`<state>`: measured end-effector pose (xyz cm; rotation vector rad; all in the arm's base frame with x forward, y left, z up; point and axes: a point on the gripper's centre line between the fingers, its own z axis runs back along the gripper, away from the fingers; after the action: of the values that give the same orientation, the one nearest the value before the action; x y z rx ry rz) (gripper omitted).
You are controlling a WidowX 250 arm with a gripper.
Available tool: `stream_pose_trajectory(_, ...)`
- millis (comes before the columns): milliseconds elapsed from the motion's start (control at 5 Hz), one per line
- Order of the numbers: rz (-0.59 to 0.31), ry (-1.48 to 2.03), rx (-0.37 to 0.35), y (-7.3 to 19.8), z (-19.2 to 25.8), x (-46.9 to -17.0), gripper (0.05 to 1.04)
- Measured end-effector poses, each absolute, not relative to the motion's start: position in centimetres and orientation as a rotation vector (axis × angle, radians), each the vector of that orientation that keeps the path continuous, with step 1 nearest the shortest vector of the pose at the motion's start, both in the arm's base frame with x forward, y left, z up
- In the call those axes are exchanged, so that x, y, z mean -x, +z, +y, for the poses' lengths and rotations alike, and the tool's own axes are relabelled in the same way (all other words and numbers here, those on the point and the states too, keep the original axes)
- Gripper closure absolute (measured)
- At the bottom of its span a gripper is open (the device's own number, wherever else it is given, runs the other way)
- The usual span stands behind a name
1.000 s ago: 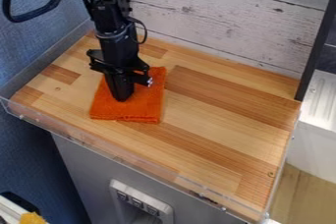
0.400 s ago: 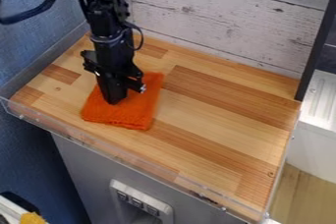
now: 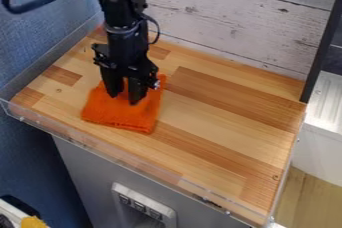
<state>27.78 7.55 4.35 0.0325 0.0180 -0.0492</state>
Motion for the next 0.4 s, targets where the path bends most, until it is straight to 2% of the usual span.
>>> stream_pose_trajectory(200, 0.01, -0.043, -0.03, 5.21, 7.14, -28.66, 0.084)
stream_pose_trajectory(400, -0.003, -0.041, -0.021, 6.08, 7.02, -29.43, 0.082)
